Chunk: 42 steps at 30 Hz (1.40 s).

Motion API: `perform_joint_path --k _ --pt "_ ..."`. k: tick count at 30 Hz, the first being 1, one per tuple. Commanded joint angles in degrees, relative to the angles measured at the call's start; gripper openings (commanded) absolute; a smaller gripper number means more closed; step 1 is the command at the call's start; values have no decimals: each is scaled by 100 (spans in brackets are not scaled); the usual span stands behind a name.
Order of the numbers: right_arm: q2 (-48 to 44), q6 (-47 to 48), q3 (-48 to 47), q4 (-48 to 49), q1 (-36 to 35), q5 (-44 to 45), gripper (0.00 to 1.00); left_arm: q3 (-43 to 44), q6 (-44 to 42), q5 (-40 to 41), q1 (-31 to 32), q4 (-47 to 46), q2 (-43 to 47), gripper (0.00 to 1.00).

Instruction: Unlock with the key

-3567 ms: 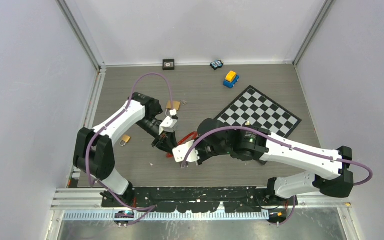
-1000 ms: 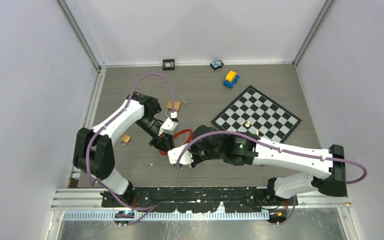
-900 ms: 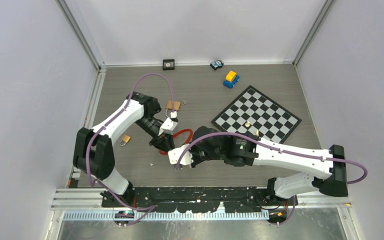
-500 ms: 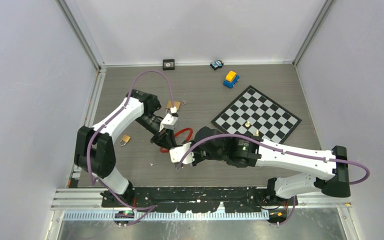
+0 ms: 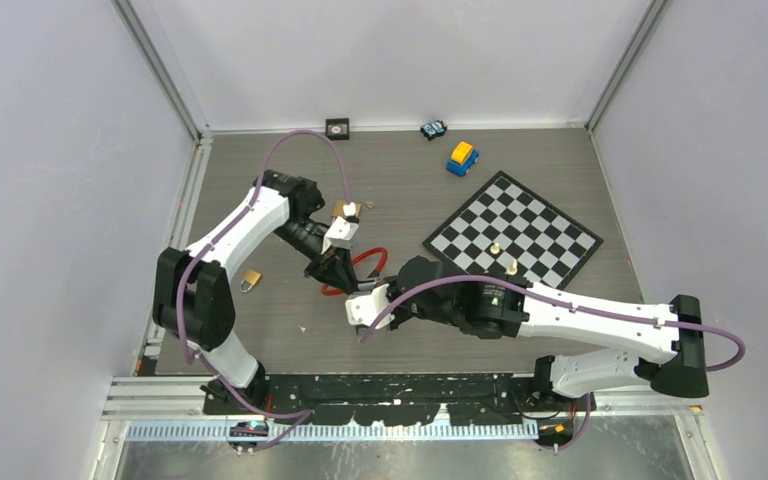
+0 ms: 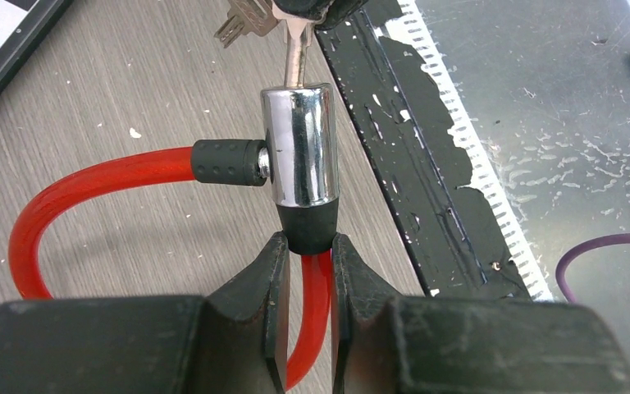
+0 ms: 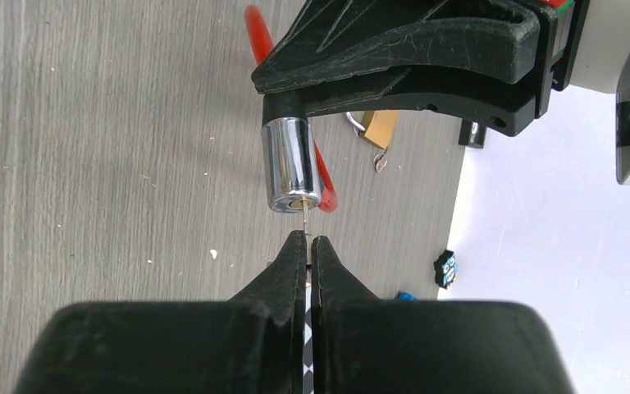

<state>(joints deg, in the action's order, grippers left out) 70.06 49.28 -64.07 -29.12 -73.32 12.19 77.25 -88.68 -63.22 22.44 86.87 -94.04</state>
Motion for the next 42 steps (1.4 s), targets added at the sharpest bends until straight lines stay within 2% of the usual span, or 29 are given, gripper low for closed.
perform_joint_path --k 1,9,21,28,36,42 --pt "89 -94 97 568 33 91 1 368 -16 -1270 123 1492 75 0" --pt "294 -747 -139 575 184 -206 1 344 -188 -1148 235 1491 178 0" --pt "397 -1815 -335 463 766 -1113 1 239 -355 -1143 235 1491 332 0" --pt "356 -1441 -64 557 811 -1331 1 277 -206 -1261 235 1491 299 0" --pt "244 -930 356 1237 793 -706 1 128 -160 -1676 235 1493 255 0" --pt "18 -1086 370 1354 870 -872 1 47 -199 -1758 218 1497 270 0"
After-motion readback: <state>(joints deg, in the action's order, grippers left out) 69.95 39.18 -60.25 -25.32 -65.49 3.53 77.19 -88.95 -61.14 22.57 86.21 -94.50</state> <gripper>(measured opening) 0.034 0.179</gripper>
